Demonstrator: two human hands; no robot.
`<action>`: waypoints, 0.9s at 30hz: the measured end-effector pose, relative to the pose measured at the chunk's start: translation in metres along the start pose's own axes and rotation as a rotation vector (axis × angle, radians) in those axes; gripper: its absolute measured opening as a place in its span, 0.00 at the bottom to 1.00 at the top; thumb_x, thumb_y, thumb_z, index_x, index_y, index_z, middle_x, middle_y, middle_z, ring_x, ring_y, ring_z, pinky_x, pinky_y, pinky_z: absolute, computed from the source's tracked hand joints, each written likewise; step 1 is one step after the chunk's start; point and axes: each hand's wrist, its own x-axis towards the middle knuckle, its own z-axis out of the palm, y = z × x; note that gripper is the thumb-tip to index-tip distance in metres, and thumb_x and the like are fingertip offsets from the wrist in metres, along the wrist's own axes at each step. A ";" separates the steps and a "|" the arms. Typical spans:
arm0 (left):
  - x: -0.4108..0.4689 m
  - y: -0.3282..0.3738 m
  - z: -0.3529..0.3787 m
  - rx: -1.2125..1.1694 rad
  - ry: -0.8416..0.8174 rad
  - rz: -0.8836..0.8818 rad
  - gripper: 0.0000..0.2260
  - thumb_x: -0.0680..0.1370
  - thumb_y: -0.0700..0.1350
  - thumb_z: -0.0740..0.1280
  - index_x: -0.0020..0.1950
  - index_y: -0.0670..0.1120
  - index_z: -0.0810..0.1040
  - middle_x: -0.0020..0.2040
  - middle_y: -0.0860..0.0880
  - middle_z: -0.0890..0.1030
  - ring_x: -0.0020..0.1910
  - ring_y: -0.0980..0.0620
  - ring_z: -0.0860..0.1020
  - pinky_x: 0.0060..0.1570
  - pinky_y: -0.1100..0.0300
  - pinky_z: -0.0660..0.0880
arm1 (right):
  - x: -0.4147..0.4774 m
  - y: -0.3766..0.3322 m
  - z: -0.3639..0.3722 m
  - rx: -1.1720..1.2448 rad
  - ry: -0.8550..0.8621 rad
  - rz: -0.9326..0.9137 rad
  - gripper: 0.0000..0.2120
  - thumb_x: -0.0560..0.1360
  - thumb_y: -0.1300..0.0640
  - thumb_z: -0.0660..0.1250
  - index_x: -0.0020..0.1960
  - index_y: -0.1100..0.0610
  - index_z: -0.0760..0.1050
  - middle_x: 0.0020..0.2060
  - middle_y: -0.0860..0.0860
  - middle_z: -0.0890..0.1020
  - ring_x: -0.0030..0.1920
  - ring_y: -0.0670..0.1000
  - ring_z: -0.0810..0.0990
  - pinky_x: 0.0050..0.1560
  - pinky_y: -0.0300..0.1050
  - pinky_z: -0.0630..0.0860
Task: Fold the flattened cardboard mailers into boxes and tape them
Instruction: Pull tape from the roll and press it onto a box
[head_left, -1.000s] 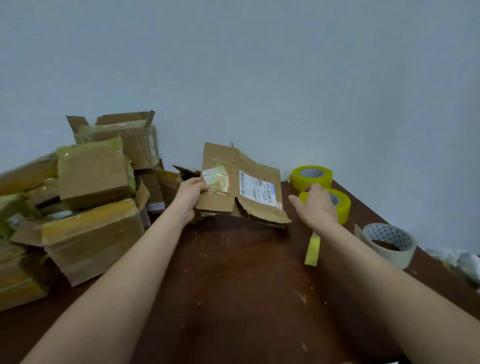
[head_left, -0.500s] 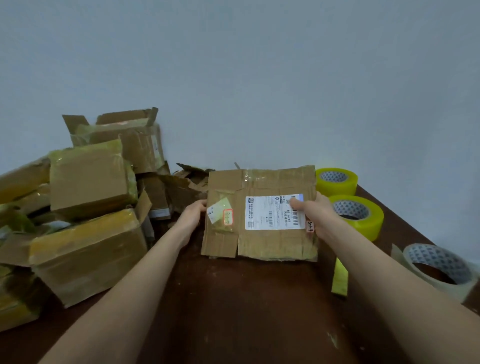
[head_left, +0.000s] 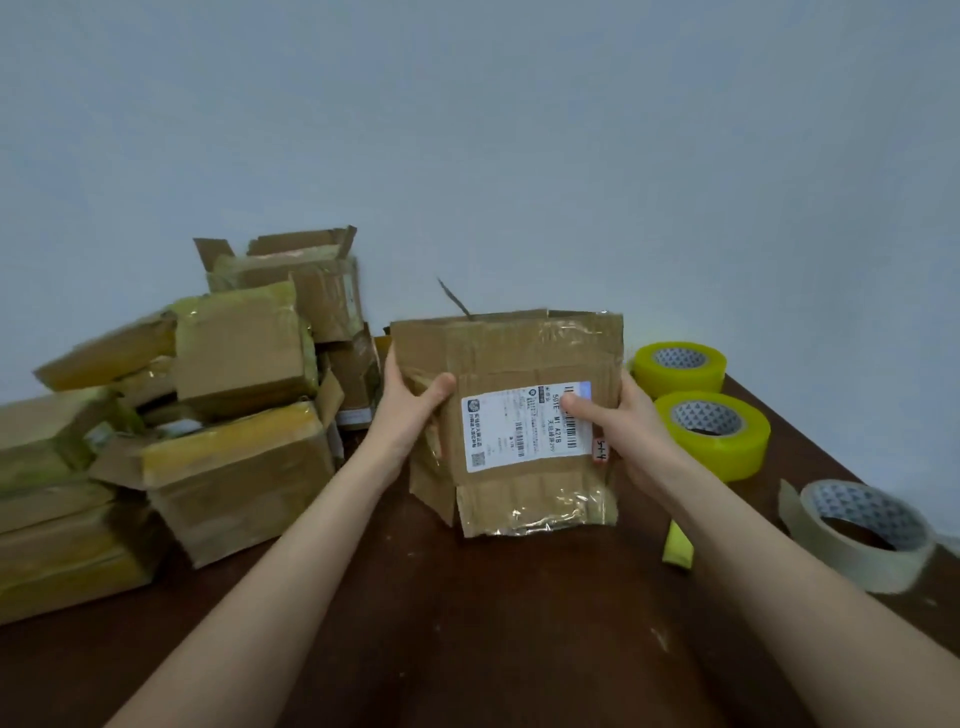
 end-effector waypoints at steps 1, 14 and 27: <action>-0.011 0.005 -0.006 0.002 -0.037 0.014 0.52 0.58 0.69 0.73 0.75 0.54 0.53 0.62 0.59 0.71 0.60 0.61 0.73 0.54 0.70 0.70 | -0.011 -0.002 0.002 -0.001 -0.040 -0.019 0.18 0.71 0.62 0.74 0.57 0.50 0.73 0.53 0.53 0.84 0.49 0.50 0.85 0.49 0.49 0.81; -0.114 0.005 -0.043 0.016 0.022 -0.025 0.20 0.79 0.37 0.61 0.72 0.41 0.66 0.48 0.51 0.82 0.41 0.59 0.82 0.36 0.67 0.76 | -0.096 0.000 0.017 -0.912 -0.223 -0.344 0.41 0.66 0.25 0.56 0.76 0.40 0.58 0.77 0.42 0.46 0.73 0.53 0.63 0.66 0.57 0.70; -0.095 0.012 -0.032 0.124 -0.024 0.028 0.36 0.72 0.58 0.67 0.77 0.53 0.57 0.62 0.59 0.74 0.56 0.66 0.76 0.51 0.71 0.73 | -0.065 -0.022 0.017 -0.519 -0.256 -0.160 0.46 0.71 0.48 0.74 0.78 0.47 0.48 0.75 0.45 0.56 0.67 0.50 0.69 0.66 0.45 0.69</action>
